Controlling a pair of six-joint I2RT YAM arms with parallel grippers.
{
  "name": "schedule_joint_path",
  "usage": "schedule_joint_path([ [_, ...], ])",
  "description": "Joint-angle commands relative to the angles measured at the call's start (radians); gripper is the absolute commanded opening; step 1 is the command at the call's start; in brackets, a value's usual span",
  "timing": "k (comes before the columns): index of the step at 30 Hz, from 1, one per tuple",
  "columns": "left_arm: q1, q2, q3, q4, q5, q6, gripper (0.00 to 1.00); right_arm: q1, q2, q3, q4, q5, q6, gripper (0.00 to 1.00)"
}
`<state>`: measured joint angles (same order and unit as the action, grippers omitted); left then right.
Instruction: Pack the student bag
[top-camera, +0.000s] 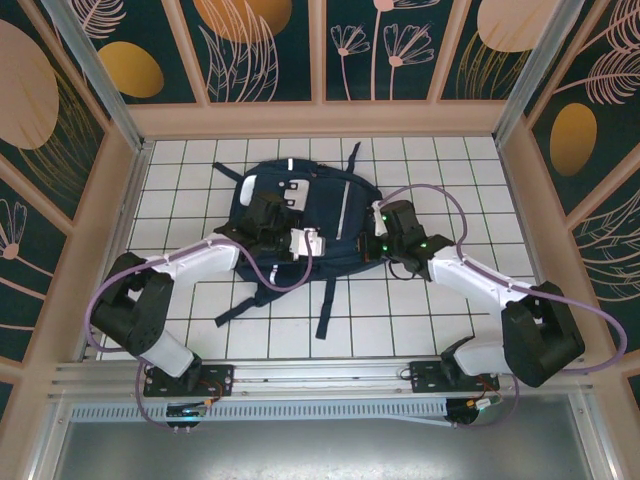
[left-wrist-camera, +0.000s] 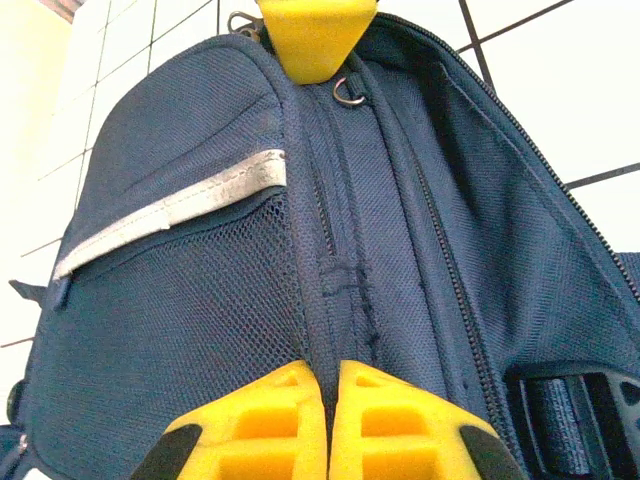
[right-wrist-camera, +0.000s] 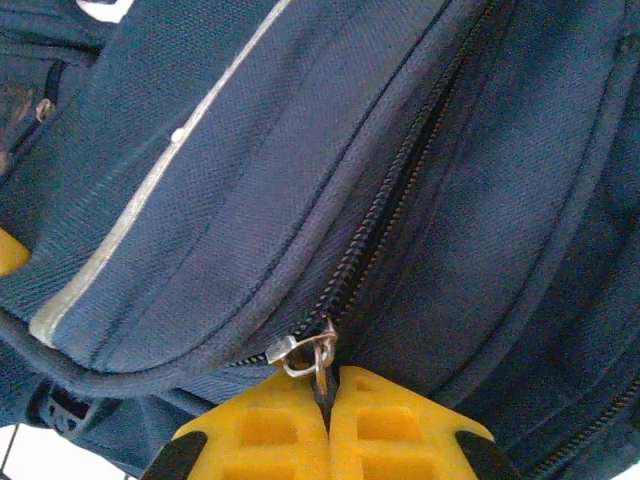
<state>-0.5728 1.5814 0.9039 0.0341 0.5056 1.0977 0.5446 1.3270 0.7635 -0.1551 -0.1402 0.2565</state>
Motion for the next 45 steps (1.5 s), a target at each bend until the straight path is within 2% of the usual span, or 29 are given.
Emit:
schedule_joint_path([
  [1, 0.066, -0.035, -0.025, -0.029, 0.017, 0.068, 0.0, -0.054, 0.003, -0.018, -0.054, 0.079, -0.072, 0.0],
  [3, 0.127, -0.019, -0.021, 0.078, 0.059, -0.015, 0.0, 0.005, -0.018, -0.038, -0.026, 0.014, -0.086, 0.0],
  [6, 0.207, 0.035, 0.016, 0.17, 0.095, -0.09, 0.01, 0.151, -0.023, -0.039, 0.02, -0.005, -0.071, 0.0],
  [8, 0.248, 0.067, 0.023, 0.294, 0.064, -0.196, 0.15, 0.238, 0.013, -0.008, 0.057, -0.019, -0.029, 0.0],
  [9, 0.264, 0.079, 0.033, 0.335, 0.065, -0.265, 0.3, 0.268, 0.031, 0.011, 0.074, -0.018, -0.015, 0.0],
  [10, 0.285, 0.088, 0.059, 0.328, 0.125, -0.335, 0.46, 0.295, 0.06, 0.033, 0.094, -0.018, -0.002, 0.0],
  [12, 0.31, 0.091, 0.128, 0.208, 0.292, -0.353, 0.54, 0.327, 0.11, 0.077, 0.129, -0.012, 0.014, 0.0],
  [15, 0.311, 0.051, 0.12, 0.089, 0.394, -0.374, 0.57, 0.332, 0.17, 0.124, 0.176, -0.02, 0.021, 0.0],
  [17, 0.309, -0.006, 0.032, 0.17, 0.365, -0.587, 0.58, 0.331, 0.2, 0.147, 0.202, -0.033, 0.015, 0.0],
  [19, 0.307, -0.064, -0.038, 0.284, 0.207, -0.957, 0.58, 0.333, 0.223, 0.167, 0.214, -0.054, 0.009, 0.0],
  [20, 0.309, -0.093, -0.046, 0.259, 0.114, -1.124, 0.57, 0.333, 0.236, 0.177, 0.217, -0.064, 0.009, 0.0],
  [21, 0.309, -0.111, -0.042, 0.19, 0.049, -1.23, 0.56, 0.333, 0.246, 0.18, 0.226, -0.073, 0.011, 0.0],
  [23, 0.308, -0.125, -0.001, 0.002, -0.001, -1.43, 0.55, 0.334, 0.263, 0.181, 0.248, -0.092, 0.016, 0.0],
  [25, 0.307, -0.113, 0.019, -0.117, 0.008, -1.612, 0.55, 0.334, 0.278, 0.182, 0.268, -0.108, 0.018, 0.0],
  [27, 0.307, -0.099, -0.003, -0.153, 0.046, -1.783, 0.55, 0.334, 0.299, 0.194, 0.274, -0.119, 0.021, 0.0],
  [29, 0.305, -0.086, -0.029, -0.167, 0.049, -1.924, 0.55, 0.34, 0.316, 0.21, 0.273, -0.131, 0.02, 0.0],
  [31, 0.301, -0.075, -0.048, -0.127, 0.092, -2.008, 0.56, 0.346, 0.328, 0.225, 0.269, -0.136, 0.014, 0.0],
  [34, 0.275, -0.038, -0.004, -0.143, 0.095, -2.036, 0.57, 0.354, 0.342, 0.246, 0.257, -0.136, 0.004, 0.0],
  [38, 0.204, 0.05, 0.107, -0.274, 0.017, -1.989, 0.57, 0.365, 0.354, 0.262, 0.258, -0.13, 0.005, 0.0],
  [41, 0.198, 0.098, 0.103, -0.273, 0.011, -1.997, 0.51, 0.373, 0.365, 0.281, 0.247, -0.111, 0.004, 0.0],
  [43, 0.199, 0.121, 0.116, -0.286, -0.015, -1.998, 0.17, 0.381, 0.367, 0.292, 0.222, -0.085, -0.005, 0.0],
  [44, 0.2, 0.126, 0.138, -0.314, -0.033, -1.974, 0.06, 0.384, 0.367, 0.296, 0.208, -0.07, -0.01, 0.0],
  [45, 0.2, 0.154, 0.18, -0.368, -0.06, -1.93, 0.0, 0.386, 0.362, 0.295, 0.181, -0.046, -0.025, 0.0],
])
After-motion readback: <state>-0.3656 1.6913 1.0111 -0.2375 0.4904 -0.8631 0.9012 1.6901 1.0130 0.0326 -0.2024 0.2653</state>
